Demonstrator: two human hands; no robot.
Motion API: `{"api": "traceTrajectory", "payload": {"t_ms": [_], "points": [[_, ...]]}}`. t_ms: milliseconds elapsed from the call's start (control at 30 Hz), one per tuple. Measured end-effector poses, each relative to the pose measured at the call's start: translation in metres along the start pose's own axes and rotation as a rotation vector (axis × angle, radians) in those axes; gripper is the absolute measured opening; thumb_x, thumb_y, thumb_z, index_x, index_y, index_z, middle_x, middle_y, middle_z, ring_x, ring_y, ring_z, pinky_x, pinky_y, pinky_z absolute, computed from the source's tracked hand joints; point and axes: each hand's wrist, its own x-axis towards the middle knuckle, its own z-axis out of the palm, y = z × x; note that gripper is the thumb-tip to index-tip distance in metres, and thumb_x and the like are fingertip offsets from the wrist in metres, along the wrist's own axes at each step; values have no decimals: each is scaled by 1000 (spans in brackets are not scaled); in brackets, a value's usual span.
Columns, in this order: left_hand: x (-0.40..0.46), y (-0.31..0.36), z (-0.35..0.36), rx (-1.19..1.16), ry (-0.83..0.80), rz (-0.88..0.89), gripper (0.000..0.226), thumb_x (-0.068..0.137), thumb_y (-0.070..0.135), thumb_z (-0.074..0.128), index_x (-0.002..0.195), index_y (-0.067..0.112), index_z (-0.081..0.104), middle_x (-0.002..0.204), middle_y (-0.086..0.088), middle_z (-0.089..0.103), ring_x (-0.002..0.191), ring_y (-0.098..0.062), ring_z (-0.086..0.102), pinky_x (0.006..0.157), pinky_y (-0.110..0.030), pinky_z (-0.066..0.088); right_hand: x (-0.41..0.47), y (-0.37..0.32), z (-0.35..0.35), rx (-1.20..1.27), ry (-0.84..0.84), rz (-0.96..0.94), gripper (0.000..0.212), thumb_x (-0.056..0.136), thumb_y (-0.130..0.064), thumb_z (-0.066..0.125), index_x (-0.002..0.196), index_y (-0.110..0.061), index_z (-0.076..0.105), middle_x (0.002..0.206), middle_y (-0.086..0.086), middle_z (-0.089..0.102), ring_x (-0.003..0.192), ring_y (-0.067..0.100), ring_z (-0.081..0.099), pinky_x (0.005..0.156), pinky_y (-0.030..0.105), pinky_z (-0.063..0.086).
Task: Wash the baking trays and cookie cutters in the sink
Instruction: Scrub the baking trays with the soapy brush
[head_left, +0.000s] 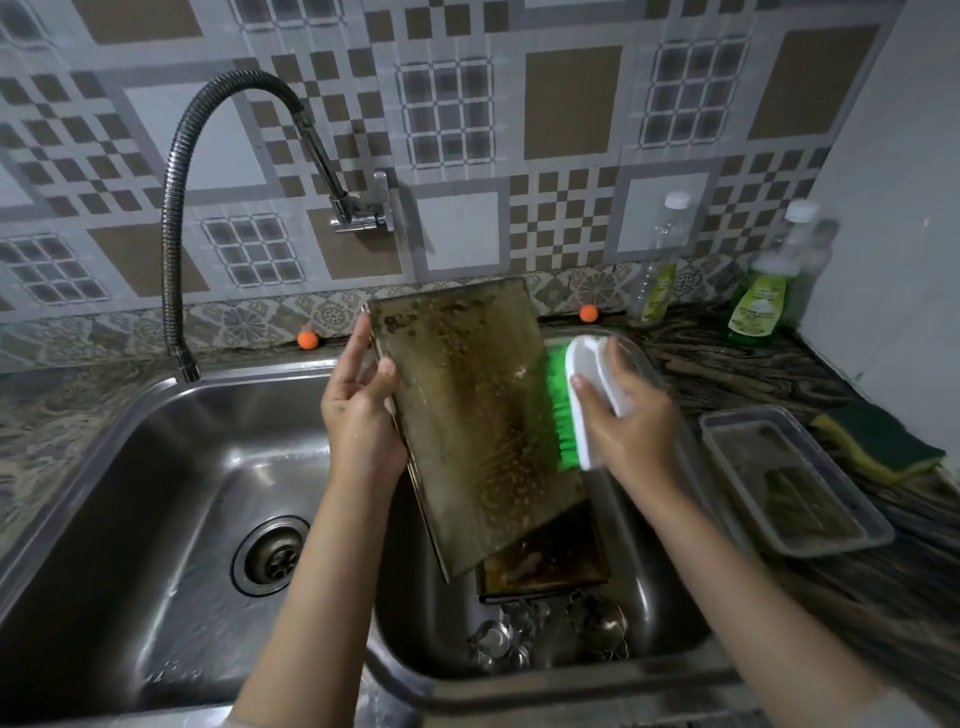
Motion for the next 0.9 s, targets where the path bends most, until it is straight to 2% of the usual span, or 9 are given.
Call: {"api": "traceTrajectory", "payload": {"t_ms": [167,267,367,500,567,700,733,800,900], "points": [[12,2,0,-16,114,25,53,88,-14,48,126,21,58,128,-7,61,107,-19,57,108,-53,37,-83,6,6,142,-205,-47,61,83,-17,72,136,-19,43,127,-25,48,113,-15,50,91,8,43],[7,-2,0,-5,63,31,51,86,-12,51,126,20,60,126,1,64,120,-22,55,110,-51,35,-74,9,6,141,-172,-53,59,82,-16,72,135,-12,47,128,-24,46,117,-13,48,95,9,42],[-4,-12,6,43,-20,35,52,87,-14,49,120,24,62,143,-20,45,136,-34,37,113,-51,29,-32,6,7,106,-28,-28,56,82,-17,73,133,-8,51,124,-17,51,113,0,56,93,15,46],[-25,-27,25,133,-118,45,55,88,-20,43,131,14,50,130,-1,58,111,-4,61,93,-24,50,-6,-16,14,125,40,-18,57,85,-24,70,136,-12,49,118,-14,55,102,-11,56,81,2,43],[-26,-35,28,166,-136,25,56,88,-21,43,133,11,46,128,-1,58,105,2,62,85,-15,50,-20,-32,19,141,-25,-58,57,85,-26,69,137,-18,46,116,-15,57,91,-19,56,75,3,46],[-22,-42,25,163,-109,-31,51,91,-16,45,128,17,56,132,-10,59,122,-21,56,104,-35,44,-52,-34,21,140,-199,-212,61,87,-24,68,140,-11,42,136,-26,42,113,-13,52,92,7,42],[-23,-42,26,175,-94,-20,51,91,-15,45,130,15,55,131,-6,60,120,-14,57,102,-30,45,-55,-30,20,129,-223,-219,62,87,-27,67,141,-12,40,129,-31,49,101,-8,60,87,9,44],[-25,-41,28,205,-67,3,48,90,-14,47,131,12,55,127,4,61,113,1,58,96,-18,46,-57,-24,16,96,-250,-219,68,85,-35,65,144,-18,38,83,-24,58,65,1,53,69,9,42],[-25,-43,32,232,-52,-13,41,91,-10,52,126,10,59,112,11,64,97,16,58,86,-7,46,-61,-16,12,61,-282,-166,62,77,-53,65,135,-42,46,83,-11,46,72,7,50,63,13,44]]}}
